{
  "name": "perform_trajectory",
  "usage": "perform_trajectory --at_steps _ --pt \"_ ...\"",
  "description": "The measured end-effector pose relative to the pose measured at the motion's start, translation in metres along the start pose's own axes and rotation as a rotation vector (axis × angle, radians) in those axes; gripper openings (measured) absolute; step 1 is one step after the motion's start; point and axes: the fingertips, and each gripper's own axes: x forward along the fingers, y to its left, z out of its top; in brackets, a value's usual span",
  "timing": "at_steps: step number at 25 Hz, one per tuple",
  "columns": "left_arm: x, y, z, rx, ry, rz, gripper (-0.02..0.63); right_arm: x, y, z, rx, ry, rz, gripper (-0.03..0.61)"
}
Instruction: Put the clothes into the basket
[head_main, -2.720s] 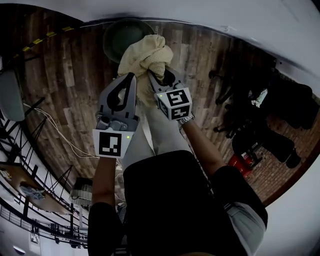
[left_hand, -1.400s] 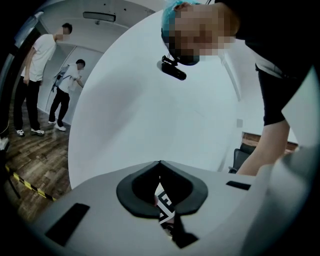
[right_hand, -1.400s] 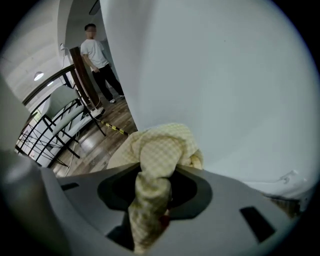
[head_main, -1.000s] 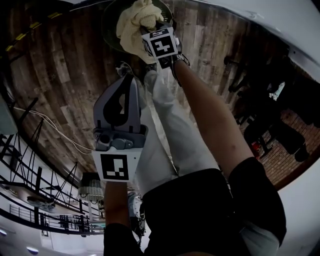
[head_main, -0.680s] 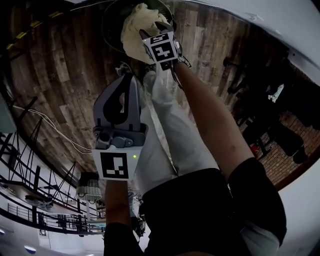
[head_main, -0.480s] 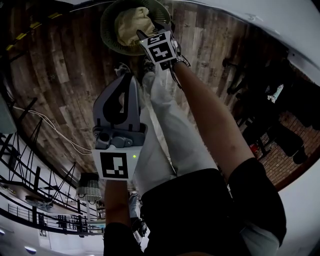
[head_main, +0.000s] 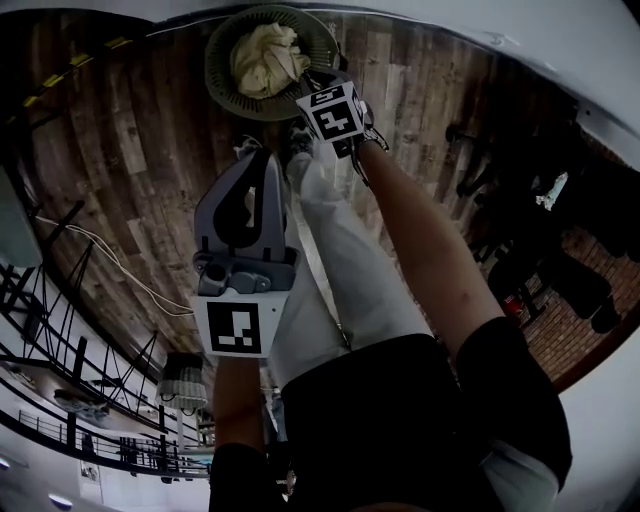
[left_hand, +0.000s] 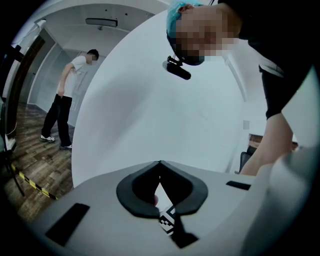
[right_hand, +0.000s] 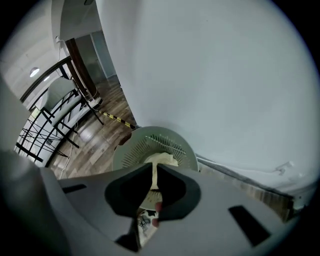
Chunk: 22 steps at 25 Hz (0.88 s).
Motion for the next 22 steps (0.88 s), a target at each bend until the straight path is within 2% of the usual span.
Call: perform_trajectory --at_steps 3,8,14,22 --pt "-0.002 -0.003 0.008 -0.001 -0.014 0.007 0.013 -0.015 -0.005 -0.003 0.009 0.0 -0.022 0.012" --pt "-0.008 -0.014 0.03 0.005 -0.052 0.021 0.012 -0.053 -0.011 0.003 -0.03 -0.025 -0.043 0.009" --pt "-0.015 -0.025 0.058 0.042 -0.101 0.029 0.012 -0.108 -0.001 0.038 0.021 -0.162 -0.003 0.009" --pt "-0.02 -0.059 0.087 0.051 -0.1 0.0 0.012 -0.194 0.025 0.063 0.072 -0.326 0.067 0.009"
